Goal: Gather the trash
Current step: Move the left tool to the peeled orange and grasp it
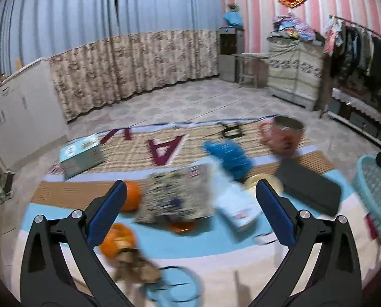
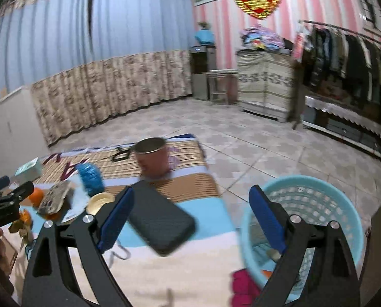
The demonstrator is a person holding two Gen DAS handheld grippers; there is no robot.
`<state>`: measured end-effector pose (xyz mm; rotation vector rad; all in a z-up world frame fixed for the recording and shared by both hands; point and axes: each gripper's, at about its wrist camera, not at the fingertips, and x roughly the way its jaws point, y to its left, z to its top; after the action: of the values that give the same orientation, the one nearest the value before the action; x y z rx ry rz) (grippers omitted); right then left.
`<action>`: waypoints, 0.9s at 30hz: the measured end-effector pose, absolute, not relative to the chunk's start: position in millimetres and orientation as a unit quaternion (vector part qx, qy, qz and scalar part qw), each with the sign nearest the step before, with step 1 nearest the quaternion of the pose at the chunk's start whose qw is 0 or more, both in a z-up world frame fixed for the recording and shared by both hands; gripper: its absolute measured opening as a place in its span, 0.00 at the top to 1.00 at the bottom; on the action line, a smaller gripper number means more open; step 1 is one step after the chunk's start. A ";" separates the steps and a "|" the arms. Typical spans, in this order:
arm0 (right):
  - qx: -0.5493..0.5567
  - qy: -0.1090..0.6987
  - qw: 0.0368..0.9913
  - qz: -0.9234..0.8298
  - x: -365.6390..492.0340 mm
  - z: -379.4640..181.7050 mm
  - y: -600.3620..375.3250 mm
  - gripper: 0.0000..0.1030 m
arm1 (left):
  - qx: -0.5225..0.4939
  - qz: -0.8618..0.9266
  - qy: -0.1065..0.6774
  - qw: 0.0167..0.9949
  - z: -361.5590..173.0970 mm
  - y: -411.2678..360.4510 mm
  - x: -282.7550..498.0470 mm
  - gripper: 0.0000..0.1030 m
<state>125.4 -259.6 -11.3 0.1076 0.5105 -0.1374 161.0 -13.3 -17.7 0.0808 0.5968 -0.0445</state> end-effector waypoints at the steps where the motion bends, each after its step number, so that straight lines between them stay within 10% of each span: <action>1: 0.055 0.257 0.963 -0.058 130.6 -14.4 -250.8 0.14 | 0.032 -0.018 0.301 0.953 -21.9 1.6 163.0 0.05; 27: 0.062 0.301 0.951 -0.019 166.2 -45.4 -199.1 0.14 | -0.030 0.004 0.416 0.909 -91.3 93.9 194.4 0.09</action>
<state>166.2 -199.1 -45.4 0.1263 0.6126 -0.0395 194.4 93.9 -91.3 -0.0627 0.8584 0.0090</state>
